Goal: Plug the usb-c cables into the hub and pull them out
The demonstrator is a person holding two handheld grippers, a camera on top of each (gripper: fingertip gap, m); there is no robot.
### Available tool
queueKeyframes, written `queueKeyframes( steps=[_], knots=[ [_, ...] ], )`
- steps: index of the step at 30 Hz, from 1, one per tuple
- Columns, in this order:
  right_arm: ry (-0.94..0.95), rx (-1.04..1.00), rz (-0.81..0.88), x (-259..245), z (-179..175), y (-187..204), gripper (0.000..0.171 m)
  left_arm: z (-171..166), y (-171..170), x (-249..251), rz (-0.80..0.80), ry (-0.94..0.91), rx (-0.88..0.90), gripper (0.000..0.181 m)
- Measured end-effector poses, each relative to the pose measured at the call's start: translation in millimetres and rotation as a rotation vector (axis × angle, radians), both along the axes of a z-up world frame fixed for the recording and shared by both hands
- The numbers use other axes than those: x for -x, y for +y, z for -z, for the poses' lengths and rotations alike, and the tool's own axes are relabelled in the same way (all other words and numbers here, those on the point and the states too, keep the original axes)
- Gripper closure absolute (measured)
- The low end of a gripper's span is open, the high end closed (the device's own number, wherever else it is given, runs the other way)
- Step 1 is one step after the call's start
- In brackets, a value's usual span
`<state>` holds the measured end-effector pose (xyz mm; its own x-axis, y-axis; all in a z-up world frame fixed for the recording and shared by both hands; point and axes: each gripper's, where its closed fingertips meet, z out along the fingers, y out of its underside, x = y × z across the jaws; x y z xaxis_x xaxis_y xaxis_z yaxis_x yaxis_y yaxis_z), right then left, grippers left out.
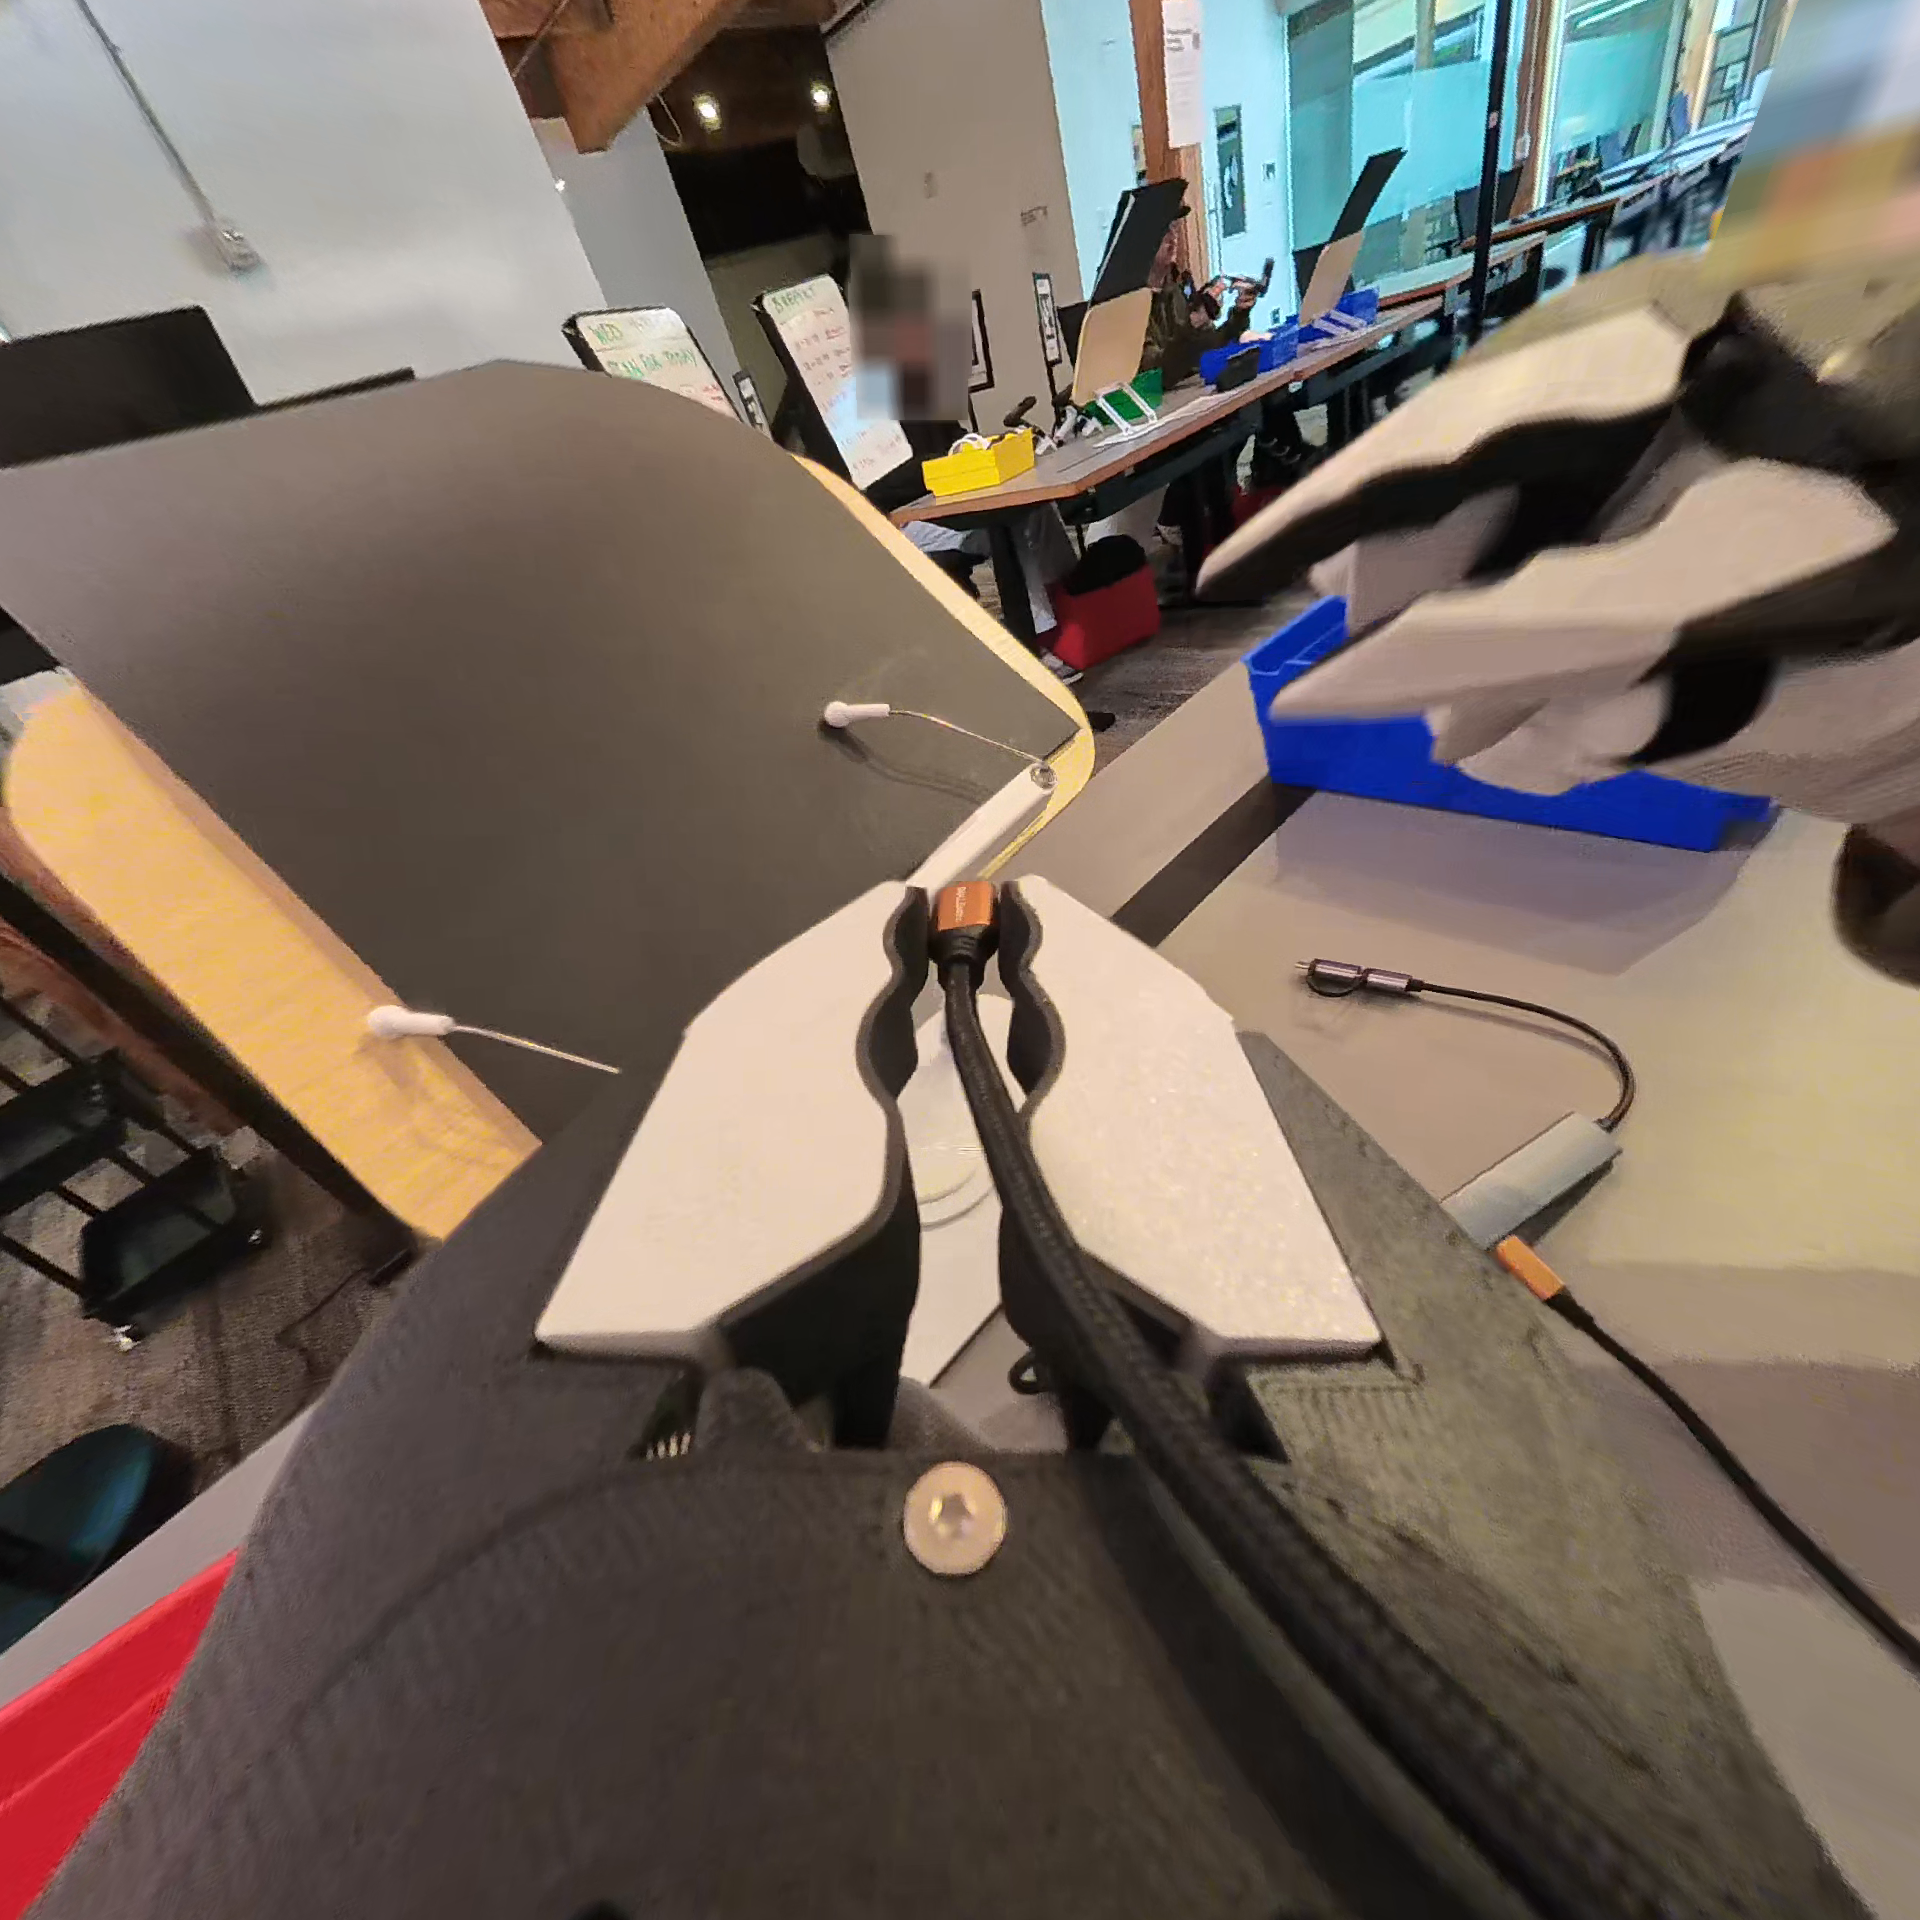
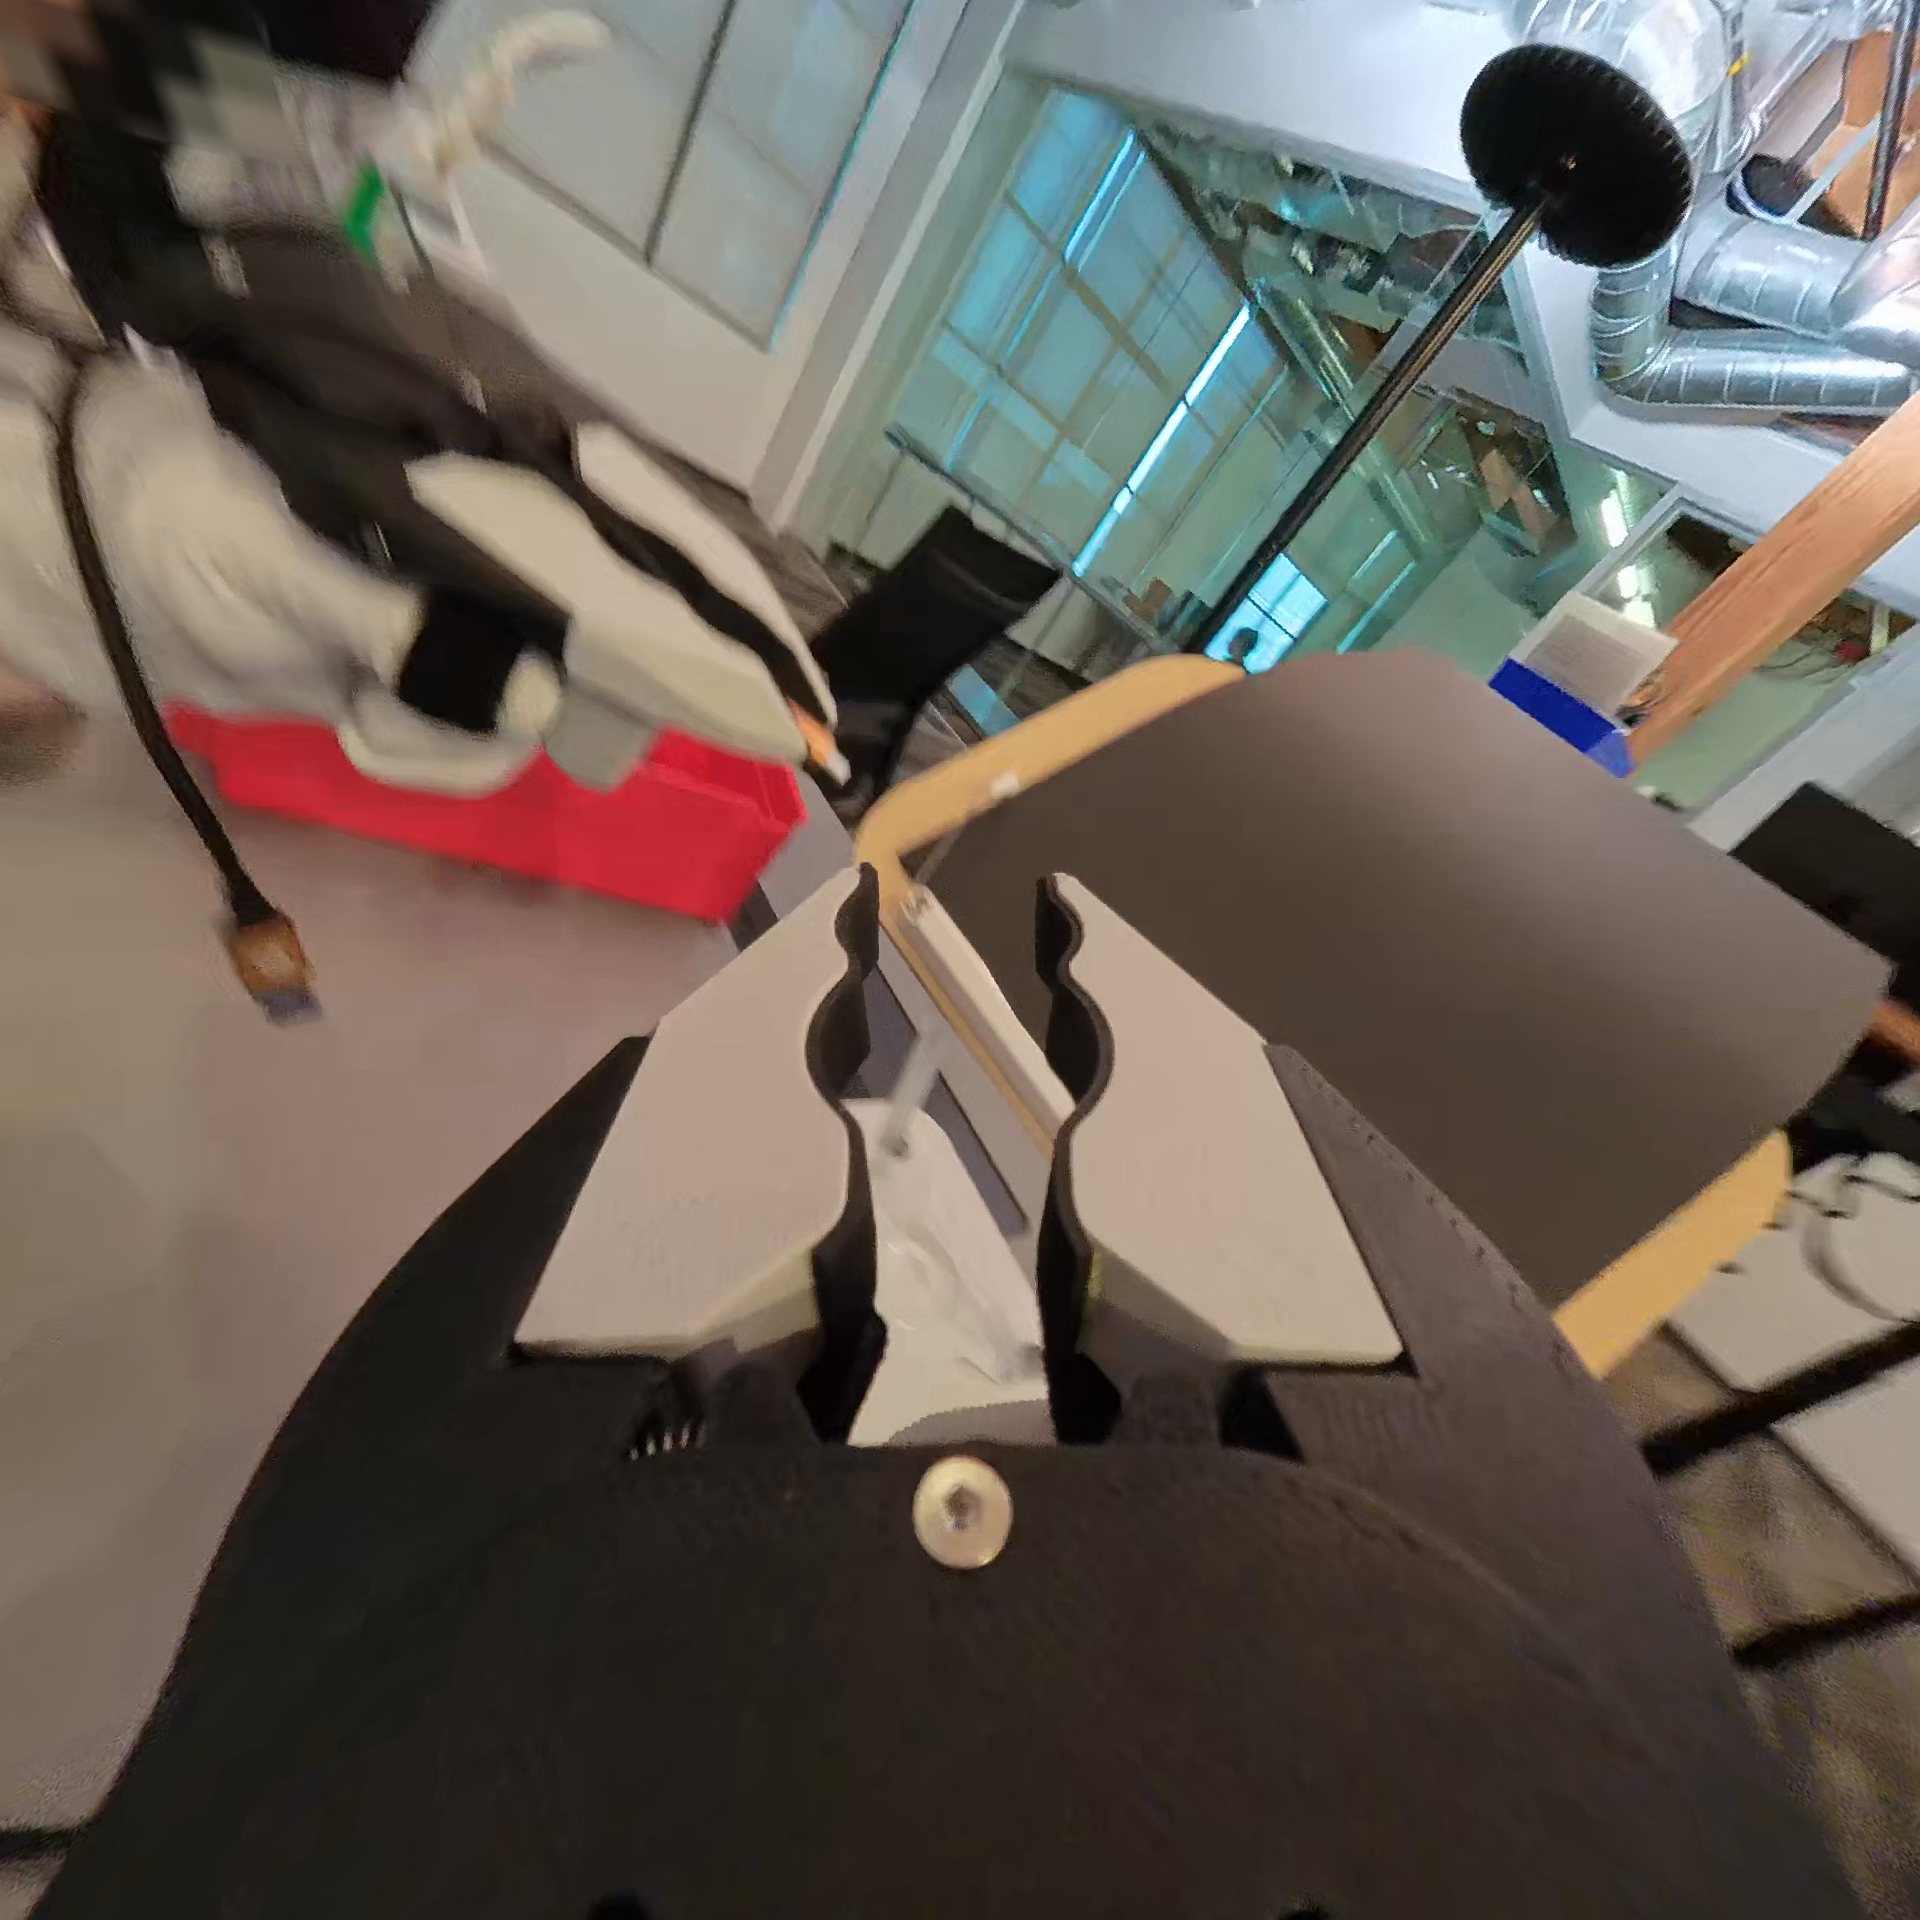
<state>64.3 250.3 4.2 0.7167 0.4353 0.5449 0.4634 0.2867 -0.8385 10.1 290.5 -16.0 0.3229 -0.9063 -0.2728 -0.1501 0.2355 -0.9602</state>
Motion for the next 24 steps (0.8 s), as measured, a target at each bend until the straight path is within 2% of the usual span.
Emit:
queueKeyframes(
  steps=[3,6,11,15,18,23,24],
  knots=[
    [0.138,0.081,-0.071,10,-29,-17,0.137,-7,-6,4,0.007,0.004,-0.027,0.168],
    [0.069,0.151,-0.025,8,-35,-31,0.136,-13,-12,5,0.025,0.004,-0.037,0.168],
    [-0.162,0.242,0.108,-3,-7,-68,0.133,-14,-16,5,0.04,0.005,-0.047,0.168],
    [-0.216,0.312,0.189,-6,23,-112,0.133,-18,-25,2,0.061,-0.003,-0.051,0.168],
    [-0.202,0.32,0.273,-2,27,-159,0.13,-18,-34,-2,0.093,-0.004,-0.045,0.168],
    [-0.196,0.228,0.442,22,-8,-278,0.128,-22,-51,-7,0.162,-0.038,-0.013,0.168],
    [-0.19,0.218,0.484,27,-16,-306,0.123,-22,-57,-9,0.183,-0.044,-0.004,0.168]
  ],
)
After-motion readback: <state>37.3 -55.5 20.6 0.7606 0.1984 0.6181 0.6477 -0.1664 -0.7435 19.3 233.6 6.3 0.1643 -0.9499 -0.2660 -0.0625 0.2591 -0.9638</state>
